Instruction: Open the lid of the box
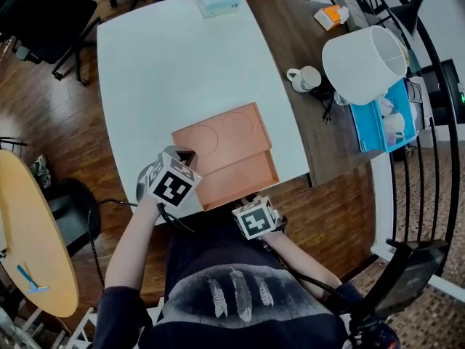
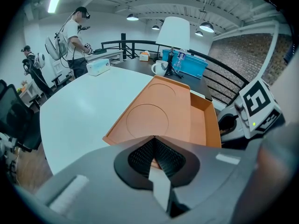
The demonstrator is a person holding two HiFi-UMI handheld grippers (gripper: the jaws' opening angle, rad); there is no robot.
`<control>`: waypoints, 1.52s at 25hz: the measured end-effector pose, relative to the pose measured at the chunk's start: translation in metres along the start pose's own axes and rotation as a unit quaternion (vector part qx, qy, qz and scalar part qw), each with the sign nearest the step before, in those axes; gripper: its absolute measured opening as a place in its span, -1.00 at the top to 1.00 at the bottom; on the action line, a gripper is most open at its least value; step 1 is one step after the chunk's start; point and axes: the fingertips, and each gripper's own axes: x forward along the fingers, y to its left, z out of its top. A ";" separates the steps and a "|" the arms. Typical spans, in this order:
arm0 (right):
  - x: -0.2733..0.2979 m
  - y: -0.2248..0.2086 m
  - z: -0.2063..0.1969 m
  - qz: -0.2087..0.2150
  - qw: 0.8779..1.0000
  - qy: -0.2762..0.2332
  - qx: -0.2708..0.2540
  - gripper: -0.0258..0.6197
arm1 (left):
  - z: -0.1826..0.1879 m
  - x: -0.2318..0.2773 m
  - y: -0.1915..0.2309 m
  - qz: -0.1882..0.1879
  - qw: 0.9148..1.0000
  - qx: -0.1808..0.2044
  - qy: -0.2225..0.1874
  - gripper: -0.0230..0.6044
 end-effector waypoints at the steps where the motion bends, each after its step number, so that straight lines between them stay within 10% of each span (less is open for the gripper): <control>1: 0.001 -0.001 0.000 -0.008 1.000 0.000 -0.002 0.68 | 0.000 0.000 0.000 -0.001 1.000 0.002 -0.002 0.87; 8: 0.000 0.000 -0.002 -0.047 0.996 0.017 -0.077 0.71 | -0.002 0.000 0.001 0.018 0.998 0.058 0.007 0.87; 18: -0.004 0.000 -0.005 -0.026 0.999 0.023 0.006 0.72 | 0.000 0.000 -0.001 0.036 0.998 0.046 0.000 0.87; 22: -0.003 0.001 -0.006 -0.046 0.998 0.028 -0.034 0.72 | 0.000 -0.002 0.000 0.035 0.999 0.023 -0.020 0.87; 31: -0.021 0.002 0.007 -0.065 0.989 0.022 -0.127 0.73 | 0.007 -0.001 0.006 0.078 0.990 0.117 0.002 0.87; 38: -0.002 -0.007 -0.002 -0.056 0.994 0.032 -0.089 0.73 | 0.008 0.005 0.001 0.050 0.994 0.096 -0.001 0.87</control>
